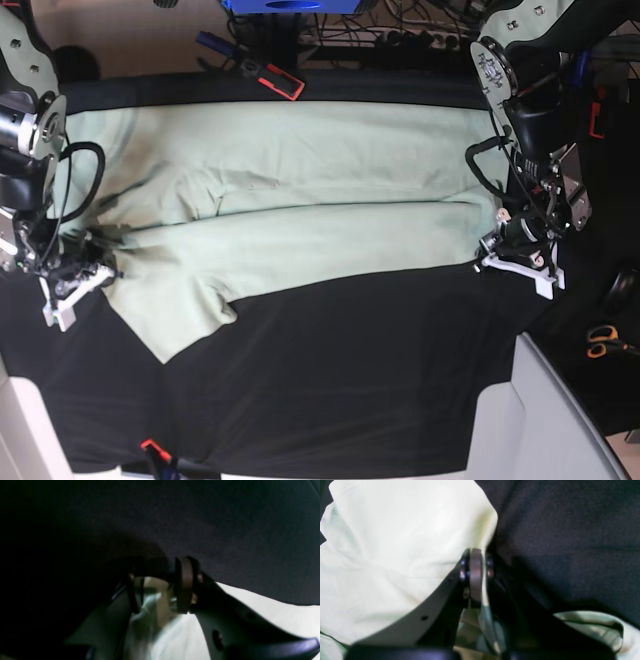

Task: Fold the T-shirt properly
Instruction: 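Move both grippers toward the hem ends of the shirt sides and grasp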

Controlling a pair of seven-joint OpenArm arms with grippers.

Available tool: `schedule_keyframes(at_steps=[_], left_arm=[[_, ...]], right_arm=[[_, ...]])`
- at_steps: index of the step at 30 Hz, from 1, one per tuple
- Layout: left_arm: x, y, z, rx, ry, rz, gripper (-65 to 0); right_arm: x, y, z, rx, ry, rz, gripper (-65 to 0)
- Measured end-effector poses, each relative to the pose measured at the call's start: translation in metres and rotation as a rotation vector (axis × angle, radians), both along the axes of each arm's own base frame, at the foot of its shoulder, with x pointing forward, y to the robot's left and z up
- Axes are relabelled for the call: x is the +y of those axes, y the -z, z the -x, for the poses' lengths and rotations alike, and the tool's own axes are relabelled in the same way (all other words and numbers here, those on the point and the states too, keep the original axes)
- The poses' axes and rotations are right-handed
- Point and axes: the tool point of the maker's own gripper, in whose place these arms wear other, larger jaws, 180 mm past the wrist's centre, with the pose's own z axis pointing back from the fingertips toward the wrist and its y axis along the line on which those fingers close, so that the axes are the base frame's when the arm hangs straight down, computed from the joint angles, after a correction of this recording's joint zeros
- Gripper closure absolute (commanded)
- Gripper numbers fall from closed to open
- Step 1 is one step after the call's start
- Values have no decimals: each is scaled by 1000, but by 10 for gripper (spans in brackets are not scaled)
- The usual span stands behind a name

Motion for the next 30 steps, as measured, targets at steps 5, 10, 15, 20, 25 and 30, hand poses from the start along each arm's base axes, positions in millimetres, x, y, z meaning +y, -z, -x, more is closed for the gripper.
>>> schedule_keyframes(at_steps=[5, 10, 15, 20, 25, 30], left_arm=[[1, 2, 3, 9, -2, 0, 0], [0, 1, 2, 15, 3, 4, 0], [-4, -3, -5, 30, 12, 9, 0], [-6, -11, -13, 22, 23, 7, 0], [0, -34, -25, -26, 31, -27, 0], [3, -52, -31, -45, 44, -51, 0]], right_arm=[[0, 0, 0, 0, 0, -1, -6], [0, 0, 0, 0, 0, -1, -1], [0, -4, -2, -5, -15, 16, 0], [0, -11, -9, -28, -33, 35, 0], [0, -12, -9, -28, -33, 36, 0], [0, -12, -10, -29, -33, 36, 0]])
